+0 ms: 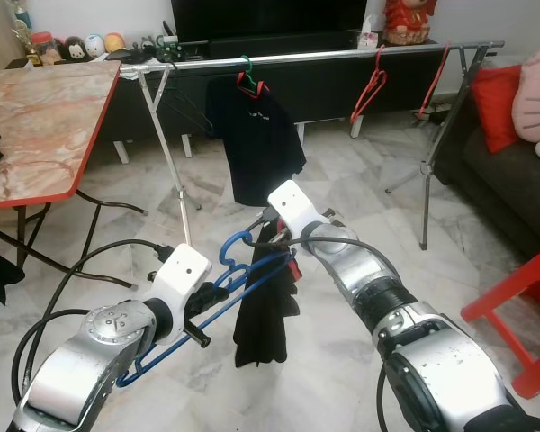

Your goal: Hang hanger

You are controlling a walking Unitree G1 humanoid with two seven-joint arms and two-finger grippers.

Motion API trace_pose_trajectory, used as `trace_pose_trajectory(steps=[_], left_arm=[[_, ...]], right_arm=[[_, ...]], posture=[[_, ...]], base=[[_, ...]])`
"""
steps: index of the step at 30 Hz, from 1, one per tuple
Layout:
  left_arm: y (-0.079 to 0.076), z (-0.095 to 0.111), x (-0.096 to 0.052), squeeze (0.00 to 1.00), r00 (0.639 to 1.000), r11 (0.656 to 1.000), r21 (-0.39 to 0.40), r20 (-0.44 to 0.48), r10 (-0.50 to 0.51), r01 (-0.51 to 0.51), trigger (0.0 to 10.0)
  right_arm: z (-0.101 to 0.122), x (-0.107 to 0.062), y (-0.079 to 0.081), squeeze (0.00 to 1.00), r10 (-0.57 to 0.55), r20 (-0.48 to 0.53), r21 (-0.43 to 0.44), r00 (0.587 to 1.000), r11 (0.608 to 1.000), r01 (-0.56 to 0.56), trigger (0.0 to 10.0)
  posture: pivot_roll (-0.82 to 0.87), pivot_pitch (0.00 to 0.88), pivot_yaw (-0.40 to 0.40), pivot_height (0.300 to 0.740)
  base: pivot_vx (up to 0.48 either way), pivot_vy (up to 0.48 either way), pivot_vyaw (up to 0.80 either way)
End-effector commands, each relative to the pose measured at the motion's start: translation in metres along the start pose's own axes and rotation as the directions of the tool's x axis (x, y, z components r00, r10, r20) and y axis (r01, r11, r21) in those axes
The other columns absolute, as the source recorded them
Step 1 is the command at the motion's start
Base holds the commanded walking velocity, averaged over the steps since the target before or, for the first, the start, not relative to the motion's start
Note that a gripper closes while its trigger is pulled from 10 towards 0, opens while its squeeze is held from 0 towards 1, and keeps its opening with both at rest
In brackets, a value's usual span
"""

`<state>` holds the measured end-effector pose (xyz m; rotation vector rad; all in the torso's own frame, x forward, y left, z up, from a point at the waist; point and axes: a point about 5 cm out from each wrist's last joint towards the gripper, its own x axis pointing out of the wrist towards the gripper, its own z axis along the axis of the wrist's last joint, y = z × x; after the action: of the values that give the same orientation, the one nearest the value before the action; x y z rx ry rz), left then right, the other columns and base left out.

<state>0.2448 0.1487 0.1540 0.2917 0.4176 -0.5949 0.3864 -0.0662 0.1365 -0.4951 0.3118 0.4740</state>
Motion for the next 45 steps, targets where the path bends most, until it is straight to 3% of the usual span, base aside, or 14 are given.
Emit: trace_pose_trajectory(steps=[1,7,9,13,19,22,28,33,43,45], left_arm=[[0.023,-0.01,-0.011,0.0,0.986,0.987,-0.021,-0.061,0.156,-0.157,10.0],[0.03,-0.009,-0.013,0.0,0.97,0.967,-0.065,-0.03,0.243,-0.245,10.0],[0.039,-0.007,-0.016,0.0,0.946,0.941,-0.101,-0.01,0.325,-0.324,10.0],[0.046,-0.008,-0.02,0.0,0.923,0.916,-0.119,-0.008,0.384,-0.382,10.0],[0.047,-0.01,-0.026,0.0,0.927,0.921,-0.103,-0.023,0.375,-0.375,10.0],[0.039,-0.012,-0.032,0.0,0.957,0.955,-0.062,-0.034,0.288,-0.289,10.0],[0.035,-0.005,-0.038,0.0,0.972,0.971,-0.073,0.023,0.232,-0.23,10.0],[0.044,0.003,-0.041,0.0,0.948,0.946,-0.121,0.071,0.311,-0.301,10.0],[0.048,0.013,-0.038,0.0,0.926,0.928,-0.187,0.143,0.351,-0.323,10.0],[0.044,0.026,-0.038,0.0,0.917,0.933,-0.226,0.224,0.33,-0.281,10.0]], right_arm=[[-0.008,-0.005,-0.019,0.0,-0.064,-0.011,0.011,0.998,0.998,0.064,10.0],[-0.015,-0.005,-0.02,0.0,-0.069,-0.029,0.007,0.997,0.998,0.069,10.0],[-0.018,-0.006,-0.019,0.0,-0.07,-0.037,0.003,0.997,0.998,0.07,10.0],[-0.023,-0.007,-0.02,0.0,-0.074,-0.048,-0.01,0.996,0.997,0.074,10.0],[-0.03,-0.008,-0.025,0.0,-0.09,-0.068,-0.026,0.994,0.996,0.089,10.0],[-0.04,-0.011,-0.032,0.0,-0.119,-0.095,-0.061,0.988,0.992,0.113,10.0],[-0.056,-0.014,-0.034,0.0,-0.131,-0.14,-0.064,0.981,0.99,0.123,10.0],[-0.066,-0.014,-0.027,0.0,-0.113,-0.167,-0.055,0.979,0.993,0.105,10.0],[-0.073,-0.014,-0.021,0.0,-0.099,-0.181,-0.049,0.978,0.995,0.091,10.0],[-0.08,-0.015,-0.017,0.0,-0.09,-0.2,-0.041,0.976,0.996,0.083,10.0]], posture=[[-0.05,0.0,-0.007,0.74],[-0.05,0.0,-0.006,0.74],[-0.05,0.0,-0.006,0.74],[-0.05,0.0,-0.006,0.74],[-0.05,0.0,-0.007,0.74],[-0.05,0.0,-0.009,0.74],[-0.05,0.0,-0.01,0.74],[-0.05,0.0,-0.01,0.74],[-0.05,0.0,-0.007,0.74],[-0.05,0.0,-0.005,0.74]], base=[[0.0,0.0,0.0],[0.0,0.0,0.0],[0.0,0.0,0.0],[0.0,0.0,0.0],[0.0,0.0,0.0],[0.0,0.0,0.0],[0.0,0.0,0.0],[0.0,0.0,0.0],[0.0,0.0,0.0],[0.0,0.0,0.0]])
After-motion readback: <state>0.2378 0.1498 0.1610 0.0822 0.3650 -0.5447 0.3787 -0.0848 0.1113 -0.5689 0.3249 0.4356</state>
